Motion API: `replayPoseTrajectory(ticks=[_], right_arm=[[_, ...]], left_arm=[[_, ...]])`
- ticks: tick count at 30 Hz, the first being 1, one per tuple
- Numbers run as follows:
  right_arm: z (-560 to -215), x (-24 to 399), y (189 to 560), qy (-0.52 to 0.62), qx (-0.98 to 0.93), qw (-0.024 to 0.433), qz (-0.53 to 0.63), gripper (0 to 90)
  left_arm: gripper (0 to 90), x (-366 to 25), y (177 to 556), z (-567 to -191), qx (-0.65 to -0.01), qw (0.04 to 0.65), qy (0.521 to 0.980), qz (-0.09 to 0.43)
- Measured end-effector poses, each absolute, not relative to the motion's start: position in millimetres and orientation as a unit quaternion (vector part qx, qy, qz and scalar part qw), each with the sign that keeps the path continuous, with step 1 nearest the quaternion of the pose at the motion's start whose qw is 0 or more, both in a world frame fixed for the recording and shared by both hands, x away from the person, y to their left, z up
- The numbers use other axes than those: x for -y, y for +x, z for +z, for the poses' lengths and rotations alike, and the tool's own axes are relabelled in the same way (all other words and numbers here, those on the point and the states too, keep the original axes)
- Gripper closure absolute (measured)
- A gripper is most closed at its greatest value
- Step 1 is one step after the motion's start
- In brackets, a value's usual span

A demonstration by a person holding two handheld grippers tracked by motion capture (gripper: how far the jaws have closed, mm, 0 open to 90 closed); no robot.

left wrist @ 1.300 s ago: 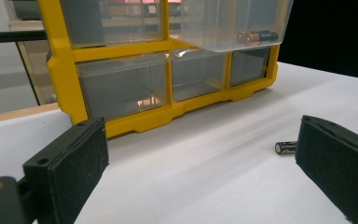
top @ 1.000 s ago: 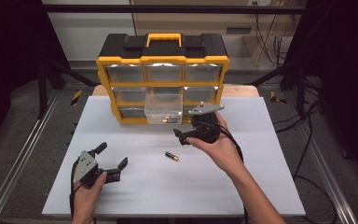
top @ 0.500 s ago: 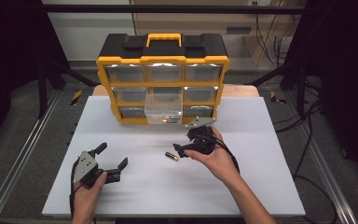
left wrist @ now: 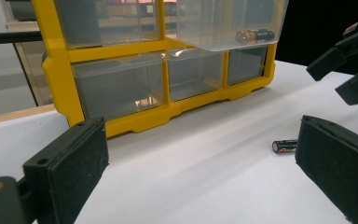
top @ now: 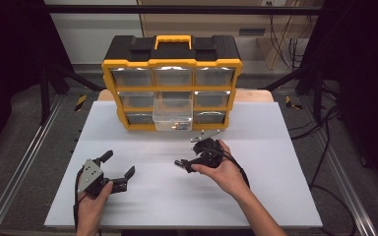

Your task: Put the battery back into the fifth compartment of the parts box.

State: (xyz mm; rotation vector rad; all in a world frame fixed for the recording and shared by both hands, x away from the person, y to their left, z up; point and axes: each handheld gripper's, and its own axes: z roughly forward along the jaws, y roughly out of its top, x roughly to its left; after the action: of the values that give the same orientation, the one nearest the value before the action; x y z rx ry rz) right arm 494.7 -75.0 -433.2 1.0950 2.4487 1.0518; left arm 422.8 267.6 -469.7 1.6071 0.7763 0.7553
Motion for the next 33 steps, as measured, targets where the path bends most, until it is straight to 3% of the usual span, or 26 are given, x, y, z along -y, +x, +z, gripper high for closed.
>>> replayPoseTrajectory(ticks=[14,27,33], right_arm=[[-452,57,493,0.363,-0.864,0.111,0.330,10.3],[-460,51,497,0.356,-0.870,0.122,0.320,39.2],[-462,46,497,0.346,-0.870,0.124,0.328,47.3]], left_arm=[[2.6,-269,424,-470,-0.333,0.569,0.681,0.320],[2.6,-269,423,-469,-0.331,0.567,0.682,0.322],[2.6,-268,424,-470,-0.330,0.566,0.684,0.321]])
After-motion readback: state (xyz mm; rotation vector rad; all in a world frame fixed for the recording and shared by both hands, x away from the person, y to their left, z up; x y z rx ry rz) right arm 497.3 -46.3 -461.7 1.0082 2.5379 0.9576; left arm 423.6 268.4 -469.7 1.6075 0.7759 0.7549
